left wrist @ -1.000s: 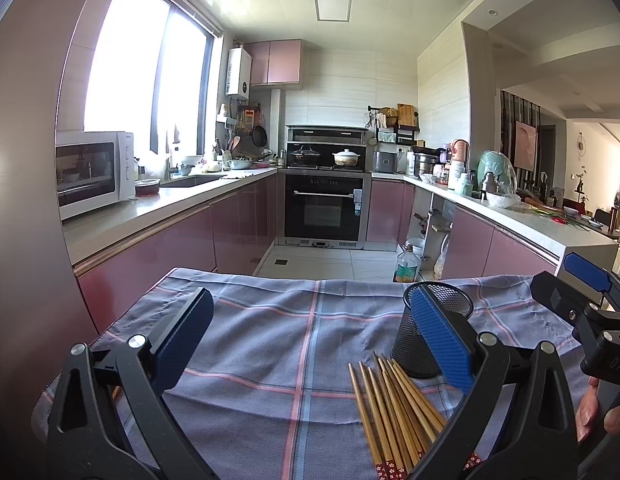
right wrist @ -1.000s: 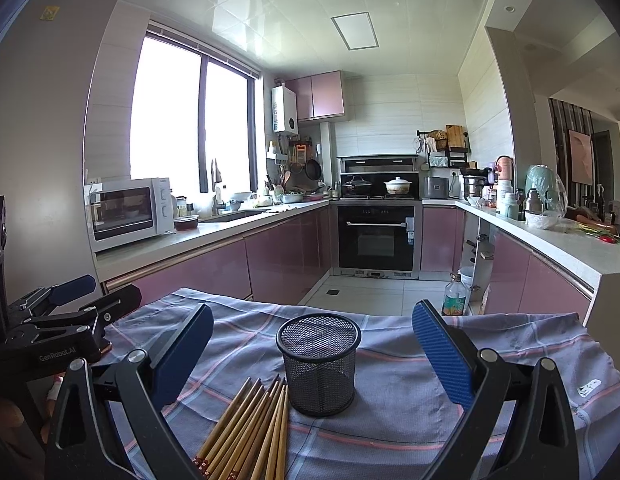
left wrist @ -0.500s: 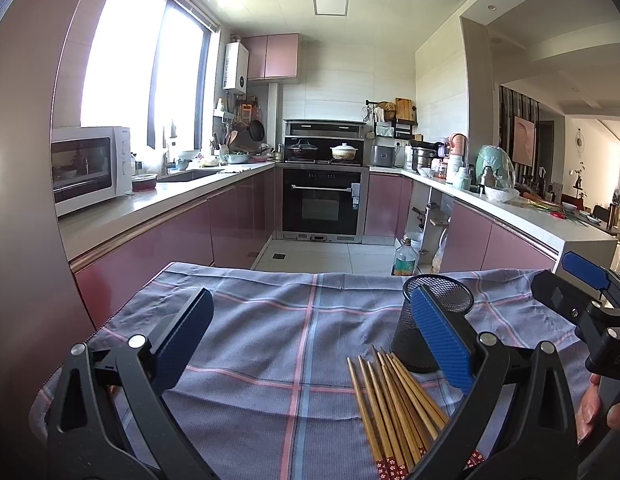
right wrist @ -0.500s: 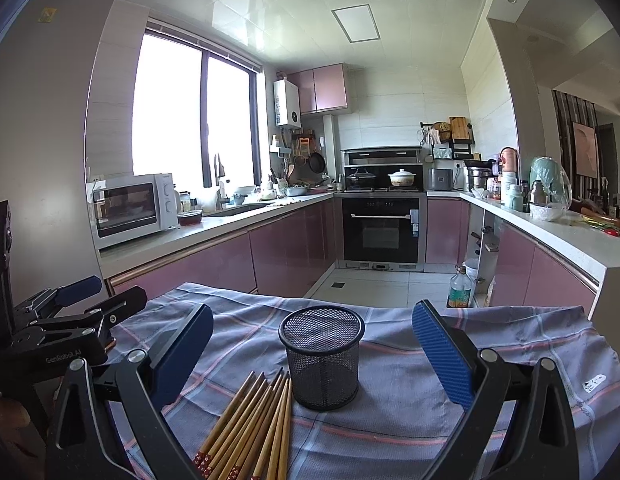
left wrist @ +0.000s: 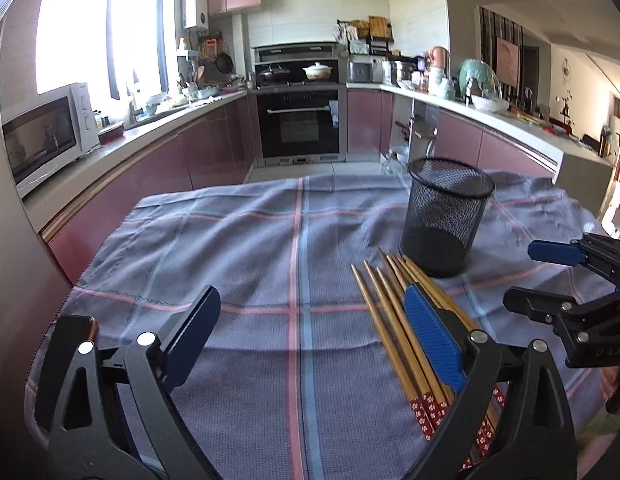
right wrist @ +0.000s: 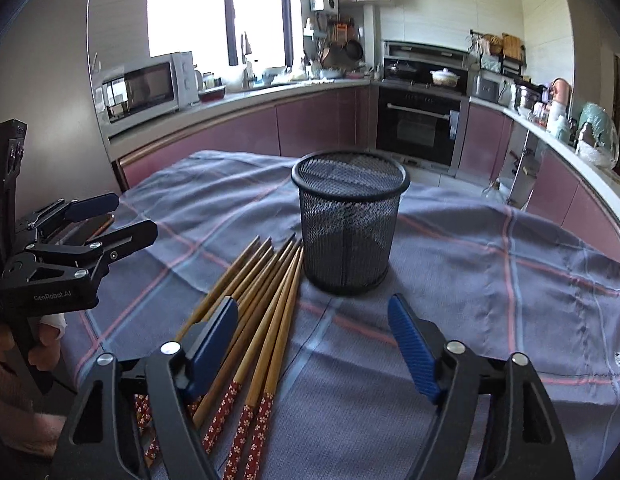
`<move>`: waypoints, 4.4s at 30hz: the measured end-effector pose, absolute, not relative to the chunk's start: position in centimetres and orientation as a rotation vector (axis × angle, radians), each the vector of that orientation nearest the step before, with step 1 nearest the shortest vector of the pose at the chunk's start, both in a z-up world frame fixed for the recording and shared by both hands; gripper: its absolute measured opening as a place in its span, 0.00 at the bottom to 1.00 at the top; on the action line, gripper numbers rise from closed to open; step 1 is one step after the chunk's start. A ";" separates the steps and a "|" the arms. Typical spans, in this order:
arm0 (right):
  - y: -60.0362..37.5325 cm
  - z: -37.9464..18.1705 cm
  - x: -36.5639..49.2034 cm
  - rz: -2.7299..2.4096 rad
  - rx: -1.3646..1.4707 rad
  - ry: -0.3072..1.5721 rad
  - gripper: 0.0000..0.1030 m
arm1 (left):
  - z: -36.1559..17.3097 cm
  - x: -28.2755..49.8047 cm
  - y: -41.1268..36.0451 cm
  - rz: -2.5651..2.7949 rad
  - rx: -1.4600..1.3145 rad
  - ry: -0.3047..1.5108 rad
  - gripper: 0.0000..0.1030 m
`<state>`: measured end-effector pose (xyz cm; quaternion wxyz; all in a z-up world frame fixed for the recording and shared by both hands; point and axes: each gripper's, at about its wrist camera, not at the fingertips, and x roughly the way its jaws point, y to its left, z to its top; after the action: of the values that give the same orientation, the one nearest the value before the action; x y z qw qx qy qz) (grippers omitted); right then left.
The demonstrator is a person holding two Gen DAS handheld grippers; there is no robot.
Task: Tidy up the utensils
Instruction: 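Close the left tool on one bamboo chopstick while the right tool grasps another, then lift the left tool's chopstick upright into the black mesh cup while the right tool does likewise, then open the left tool releasing its chopstick in the cup while the right tool opens too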
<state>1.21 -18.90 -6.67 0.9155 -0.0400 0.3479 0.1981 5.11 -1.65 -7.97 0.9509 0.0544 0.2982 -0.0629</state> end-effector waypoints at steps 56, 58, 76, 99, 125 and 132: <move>-19.0 -5.3 3.6 0.592 0.044 0.764 0.05 | -9.1 9.1 -2.5 -0.394 -0.005 0.851 0.07; -19.3 -4.2 3.4 0.592 0.050 0.728 0.05 | -7.9 8.7 -2.2 -0.422 -0.023 0.824 0.07; -21.7 1.8 4.2 0.559 0.112 0.527 0.05 | 3.3 7.3 -0.7 -0.573 -0.146 0.589 0.07; -23.7 4.9 11.8 0.434 0.173 0.419 0.05 | 9.2 14.1 -7.6 -0.567 -0.083 0.543 0.07; -22.3 -0.7 15.1 0.369 0.158 0.619 0.22 | -2.2 22.3 -8.8 -0.524 -0.027 0.781 0.23; -22.5 -0.3 14.4 0.363 0.155 0.601 0.28 | -2.7 21.2 -7.3 -0.487 -0.053 0.750 0.30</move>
<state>14.36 -22.51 -0.27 0.9360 0.0758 0.2941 0.1776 21.19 -7.30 -2.72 0.9012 -0.0257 0.3628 -0.2356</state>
